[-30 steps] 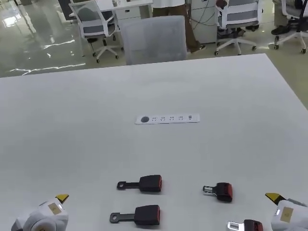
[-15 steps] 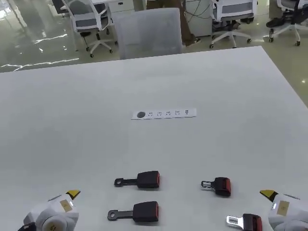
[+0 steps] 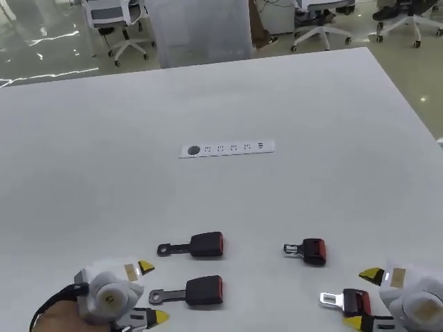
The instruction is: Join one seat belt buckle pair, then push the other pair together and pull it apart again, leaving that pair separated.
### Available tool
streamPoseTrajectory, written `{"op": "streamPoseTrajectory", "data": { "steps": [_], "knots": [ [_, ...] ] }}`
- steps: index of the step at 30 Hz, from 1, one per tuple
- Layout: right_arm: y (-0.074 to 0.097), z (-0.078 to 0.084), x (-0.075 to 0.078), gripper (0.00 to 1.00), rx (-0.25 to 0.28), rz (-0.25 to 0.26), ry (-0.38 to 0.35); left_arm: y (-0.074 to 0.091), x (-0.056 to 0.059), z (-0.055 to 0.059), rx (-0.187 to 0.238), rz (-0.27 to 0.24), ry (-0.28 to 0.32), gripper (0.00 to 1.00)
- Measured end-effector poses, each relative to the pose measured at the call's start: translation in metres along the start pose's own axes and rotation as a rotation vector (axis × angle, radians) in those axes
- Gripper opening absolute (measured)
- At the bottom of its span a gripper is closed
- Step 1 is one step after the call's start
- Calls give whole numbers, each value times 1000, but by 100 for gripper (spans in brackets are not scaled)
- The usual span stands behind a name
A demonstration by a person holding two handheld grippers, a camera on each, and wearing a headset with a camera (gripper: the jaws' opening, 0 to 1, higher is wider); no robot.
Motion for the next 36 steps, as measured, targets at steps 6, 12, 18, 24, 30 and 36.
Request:
{"op": "streamPoseTrajectory", "data": {
  "steps": [6, 12, 18, 24, 30, 36],
  "knots": [
    [-5, 6, 8, 42, -40, -5, 48, -17, -3, -21, -2, 54, -73, 56],
    [-14, 18, 14, 44, -95, -71, 66, -35, -3, -31, -21, 105, -136, 54],
    [-24, 27, 24, 41, -157, -129, 88, -49, 0, -36, -47, 169, -178, 47],
    [-31, 30, 27, 36, -180, -179, 111, -59, -2, -40, -80, 189, -201, 42],
    [-36, 30, 28, 36, -193, -202, 144, -66, -1, -41, -119, 214, -231, 33],
    [-37, 25, 28, 39, -190, -201, 238, -71, -1, -41, -131, 225, -259, 33]
  ]
}}
Point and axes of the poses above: the centre of the closed fingertips' face, and the gripper's own axes: y roughly backward along the fingers, x roughly to its right, z roughly out of its underside, the point moved 9 cm from there along y, roughly backward along the fingers, and after that the axes turned 2 degrees about x, right-handed, at the moved point
